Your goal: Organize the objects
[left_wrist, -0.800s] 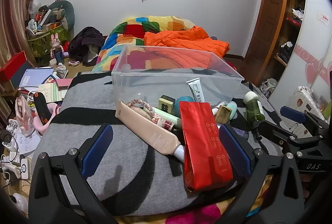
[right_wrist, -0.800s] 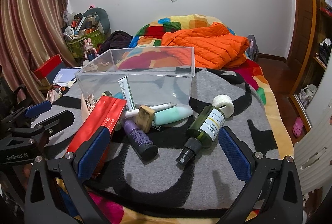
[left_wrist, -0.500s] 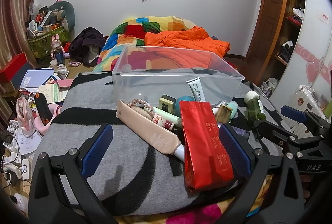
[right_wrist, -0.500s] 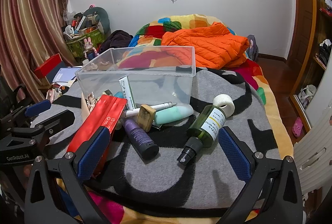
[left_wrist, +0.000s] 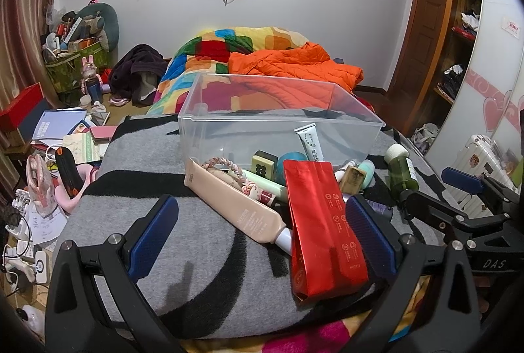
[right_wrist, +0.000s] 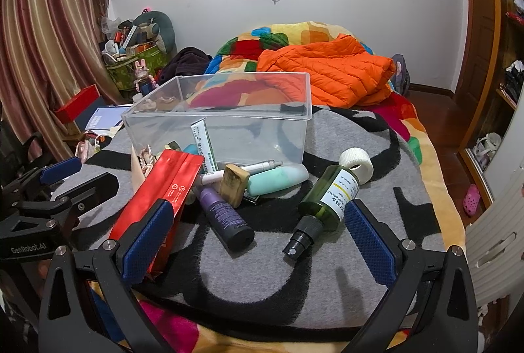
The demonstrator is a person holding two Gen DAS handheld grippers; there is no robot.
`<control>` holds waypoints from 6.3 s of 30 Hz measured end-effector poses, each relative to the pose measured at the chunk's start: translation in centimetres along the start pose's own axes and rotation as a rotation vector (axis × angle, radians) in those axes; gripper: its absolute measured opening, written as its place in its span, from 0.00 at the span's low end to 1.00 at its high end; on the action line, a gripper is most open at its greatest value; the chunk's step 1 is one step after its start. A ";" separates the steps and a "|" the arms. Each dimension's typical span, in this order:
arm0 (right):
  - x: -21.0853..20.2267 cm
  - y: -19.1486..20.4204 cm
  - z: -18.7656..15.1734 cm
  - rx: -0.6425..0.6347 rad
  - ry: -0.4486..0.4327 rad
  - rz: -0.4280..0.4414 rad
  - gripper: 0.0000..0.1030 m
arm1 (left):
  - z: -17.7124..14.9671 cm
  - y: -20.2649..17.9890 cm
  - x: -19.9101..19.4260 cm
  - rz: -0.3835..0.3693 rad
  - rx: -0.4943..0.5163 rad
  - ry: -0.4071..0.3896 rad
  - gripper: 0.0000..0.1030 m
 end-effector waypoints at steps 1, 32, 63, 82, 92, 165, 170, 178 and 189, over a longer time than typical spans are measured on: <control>0.0 0.0 0.0 -0.001 0.000 0.001 1.00 | 0.0 0.0 0.0 0.000 0.000 0.000 1.00; 1.9 -8.1 0.9 0.205 0.022 -0.061 0.90 | -0.6 -4.1 2.0 -0.030 0.084 0.077 0.82; 0.2 -6.8 1.1 0.169 -0.019 -0.010 0.37 | -0.4 -3.2 -0.4 -0.004 0.091 -0.027 0.53; 6.3 -4.2 11.3 0.028 0.016 0.080 0.37 | 10.9 0.0 6.7 -0.056 0.115 0.047 0.53; 13.1 -4.1 11.8 -0.012 0.202 0.072 0.37 | 11.9 -0.3 14.0 -0.053 0.161 0.244 0.52; 5.3 -9.4 2.8 0.055 0.109 -0.083 0.37 | -3.8 4.5 5.7 0.228 -0.029 0.159 0.66; 3.7 -8.0 2.8 0.040 0.078 -0.069 0.37 | -4.0 3.6 5.2 0.208 0.004 0.122 0.25; 2.0 -5.8 3.2 0.026 0.034 -0.015 0.37 | -4.8 5.0 2.7 0.203 -0.035 0.112 0.16; 0.8 -3.3 4.1 -0.001 -0.013 0.028 0.37 | -2.8 5.8 0.4 0.179 -0.056 0.048 0.04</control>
Point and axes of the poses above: each gripper's, at about its wrist camera, not at the fingertips, and x roughly the way its jaws point, y to its left, z to its top, the point moved 3 cm from there along x, roughly the way its jaws point, and after that the axes turned 12 degrees about z, right-handed, at the moved point
